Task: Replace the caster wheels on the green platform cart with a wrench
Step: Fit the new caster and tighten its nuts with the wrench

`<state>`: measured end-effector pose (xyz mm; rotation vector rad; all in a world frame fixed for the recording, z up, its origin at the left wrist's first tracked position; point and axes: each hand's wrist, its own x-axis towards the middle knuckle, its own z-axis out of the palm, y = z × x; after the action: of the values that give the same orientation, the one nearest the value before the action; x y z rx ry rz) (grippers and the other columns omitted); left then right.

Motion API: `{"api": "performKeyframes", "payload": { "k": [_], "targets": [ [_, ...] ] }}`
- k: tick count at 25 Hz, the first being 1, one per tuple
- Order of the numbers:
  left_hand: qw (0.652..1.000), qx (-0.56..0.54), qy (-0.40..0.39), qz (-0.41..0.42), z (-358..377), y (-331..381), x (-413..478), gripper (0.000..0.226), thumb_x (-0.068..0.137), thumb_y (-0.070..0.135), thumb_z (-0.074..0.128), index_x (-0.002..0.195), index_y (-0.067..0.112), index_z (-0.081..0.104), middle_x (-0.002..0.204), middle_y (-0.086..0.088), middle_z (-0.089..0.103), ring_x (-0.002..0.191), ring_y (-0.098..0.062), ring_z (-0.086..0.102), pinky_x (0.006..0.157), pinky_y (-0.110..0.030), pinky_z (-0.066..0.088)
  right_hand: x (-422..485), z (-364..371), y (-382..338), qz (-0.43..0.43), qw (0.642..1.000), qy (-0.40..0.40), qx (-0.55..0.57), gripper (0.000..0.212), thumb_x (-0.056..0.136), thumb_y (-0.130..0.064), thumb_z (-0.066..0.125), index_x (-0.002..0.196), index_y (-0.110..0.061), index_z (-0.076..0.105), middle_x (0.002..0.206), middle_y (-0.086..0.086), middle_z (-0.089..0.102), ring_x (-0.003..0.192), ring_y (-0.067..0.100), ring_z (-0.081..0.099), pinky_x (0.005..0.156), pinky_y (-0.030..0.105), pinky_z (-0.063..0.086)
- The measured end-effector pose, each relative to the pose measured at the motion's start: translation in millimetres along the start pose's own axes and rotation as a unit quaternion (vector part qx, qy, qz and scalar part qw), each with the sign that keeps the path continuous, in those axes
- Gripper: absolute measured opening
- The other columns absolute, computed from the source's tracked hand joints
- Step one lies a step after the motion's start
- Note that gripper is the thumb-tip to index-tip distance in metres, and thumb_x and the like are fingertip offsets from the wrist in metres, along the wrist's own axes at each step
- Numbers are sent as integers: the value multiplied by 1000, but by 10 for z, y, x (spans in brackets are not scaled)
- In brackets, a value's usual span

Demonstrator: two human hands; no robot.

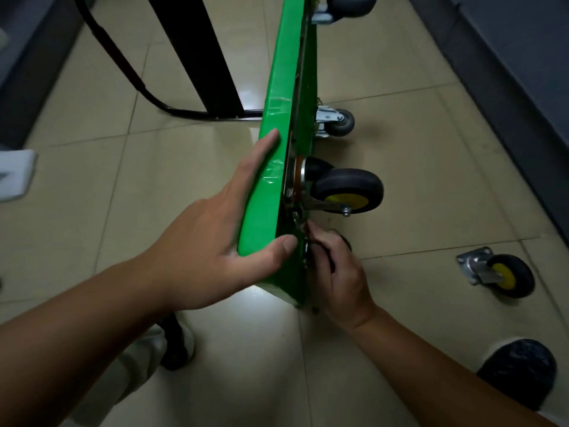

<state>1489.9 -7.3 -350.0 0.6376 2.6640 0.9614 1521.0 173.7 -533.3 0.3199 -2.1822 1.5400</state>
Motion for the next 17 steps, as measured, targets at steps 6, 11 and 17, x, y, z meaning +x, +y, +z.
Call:
{"api": "performKeyframes", "payload": {
  "k": [6, 11, 17],
  "targets": [
    [1000, 6, 7, 25, 23, 7, 5, 96, 83, 63, 53, 159, 42, -2, 99, 21, 59, 65, -7, 62, 50, -9, 40, 80, 110, 240, -11, 999, -13, 51, 39, 97, 2, 47, 135, -7, 48, 120, 11, 62, 117, 6, 58, 102, 19, 45],
    [999, 4, 16, 30, 23, -13, -2, 95, 82, 67, 51, 159, 43, -1, 102, 20, 57, 68, -10, 64, 53, -15, 44, 13, 114, 228, -39, 999, -16, -9, 46, 92, 16, 56, 137, 5, 52, 111, 23, 64, 105, 26, 63, 98, 30, 50],
    [1000, 3, 17, 19, 30, -33, -32, 94, 81, 68, 49, 157, 48, -3, 118, -2, 60, 70, -10, 65, 54, -23, 50, -192, 112, -42, 12, 999, -30, -18, 50, 95, 14, 55, 144, 8, 45, 112, 18, 63, 102, 27, 64, 92, 32, 53]
  ]
}}
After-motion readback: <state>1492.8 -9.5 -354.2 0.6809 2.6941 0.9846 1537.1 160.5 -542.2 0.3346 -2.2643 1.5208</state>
